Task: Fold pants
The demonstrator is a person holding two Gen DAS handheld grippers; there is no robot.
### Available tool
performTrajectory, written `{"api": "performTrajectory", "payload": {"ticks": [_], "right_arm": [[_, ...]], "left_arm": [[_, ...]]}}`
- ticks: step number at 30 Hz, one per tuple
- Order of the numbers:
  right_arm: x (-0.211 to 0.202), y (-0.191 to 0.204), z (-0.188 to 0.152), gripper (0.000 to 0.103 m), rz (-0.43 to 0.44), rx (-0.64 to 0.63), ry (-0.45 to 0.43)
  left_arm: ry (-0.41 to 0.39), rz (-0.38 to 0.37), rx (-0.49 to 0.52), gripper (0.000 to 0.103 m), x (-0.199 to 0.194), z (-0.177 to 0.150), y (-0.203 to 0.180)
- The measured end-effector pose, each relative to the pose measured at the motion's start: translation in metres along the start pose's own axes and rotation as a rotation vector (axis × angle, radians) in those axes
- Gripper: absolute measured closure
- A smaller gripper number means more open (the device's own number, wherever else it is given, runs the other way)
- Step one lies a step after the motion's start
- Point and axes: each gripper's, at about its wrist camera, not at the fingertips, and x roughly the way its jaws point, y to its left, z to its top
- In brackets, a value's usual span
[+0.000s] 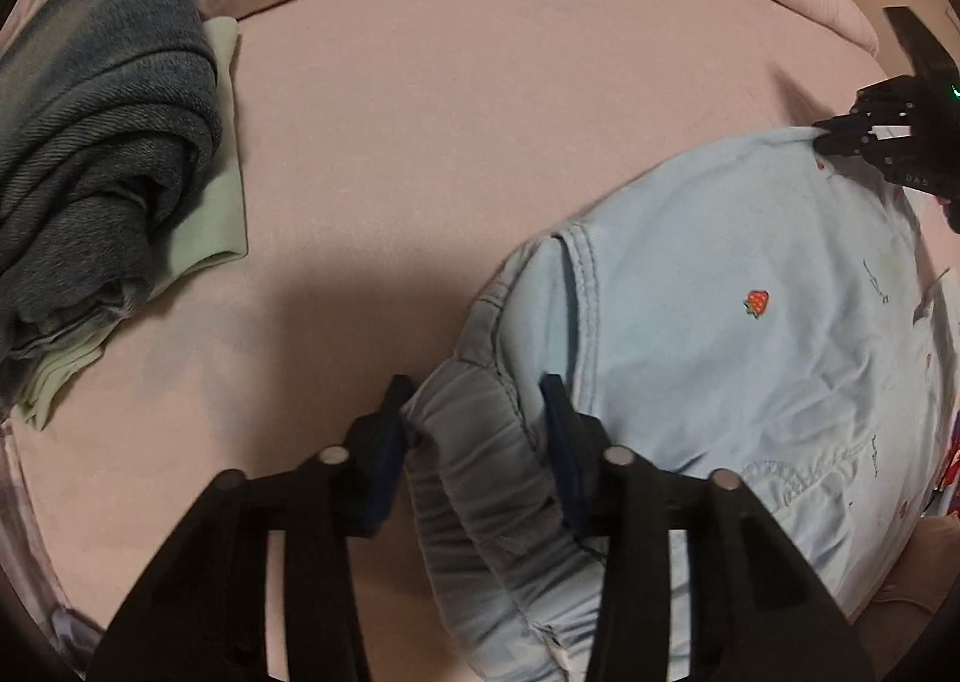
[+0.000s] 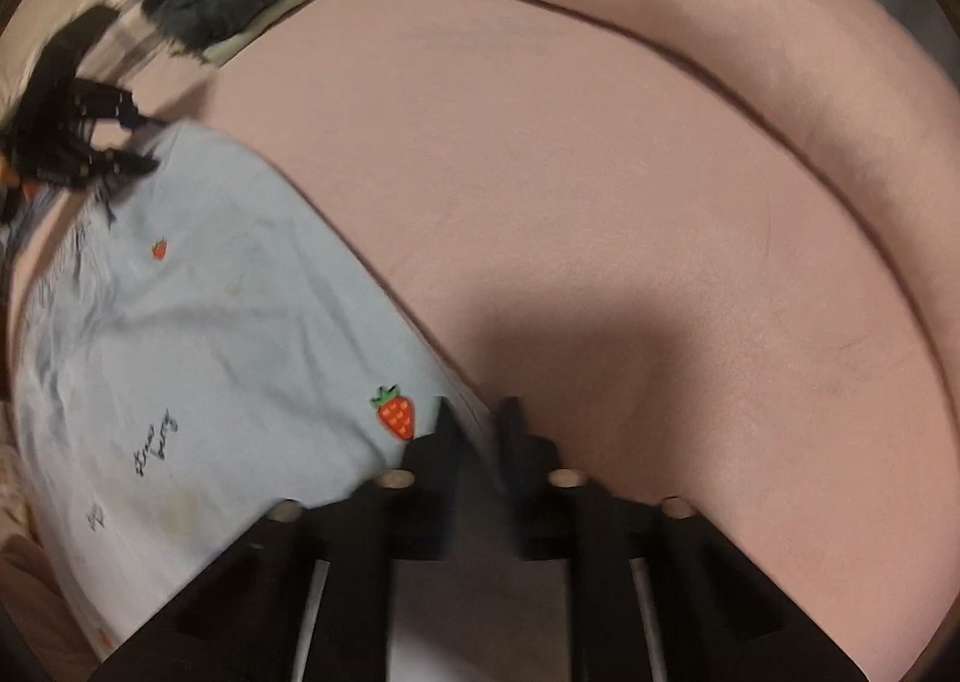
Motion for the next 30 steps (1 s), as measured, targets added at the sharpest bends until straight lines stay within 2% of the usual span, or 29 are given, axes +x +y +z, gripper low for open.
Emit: {"api": "performTrajectory", "payload": {"ticks": [5, 11, 15, 19, 21, 22, 25, 28, 30], "right_arm": [[-0.029, 0.033, -0.014, 0.097, -0.147, -0.027, -0.048], [-0.114, 0.065, -0.045, 0.098, -0.292, -0.013, -0.194], [-0.159, 0.108, -0.077, 0.098, -0.37, -0.056, -0.271], [-0.184, 0.167, -0.111, 0.098, -0.417, -0.108, -0.326], [-0.188, 0.186, -0.137, 0.098, -0.448, -0.147, -0.327], [-0.191, 0.185, -0.144, 0.098, -0.434, -0.157, -0.323], [-0.172, 0.226, -0.18, 0.098, -0.399, -0.23, -0.283], [-0.138, 0.256, -0.206, 0.098, -0.346, -0.287, -0.208], [-0.112, 0.27, -0.215, 0.098, -0.335, -0.316, -0.152]], "left_arm": [[-0.054, 0.115, 0.01, 0.078, -0.017, -0.012, -0.034], [-0.302, 0.188, -0.039, 0.079, -0.086, -0.038, -0.067], [-0.459, 0.177, -0.011, 0.078, -0.14, -0.095, -0.077], [-0.59, 0.161, 0.004, 0.076, -0.161, -0.144, -0.088], [-0.614, 0.186, 0.036, 0.069, -0.161, -0.161, -0.084], [-0.611, 0.193, 0.043, 0.068, -0.156, -0.175, -0.087], [-0.547, 0.201, 0.018, 0.061, -0.132, -0.208, -0.083], [-0.435, 0.186, -0.069, 0.06, -0.098, -0.236, -0.075], [-0.396, 0.158, -0.18, 0.062, -0.083, -0.249, -0.066]]}}
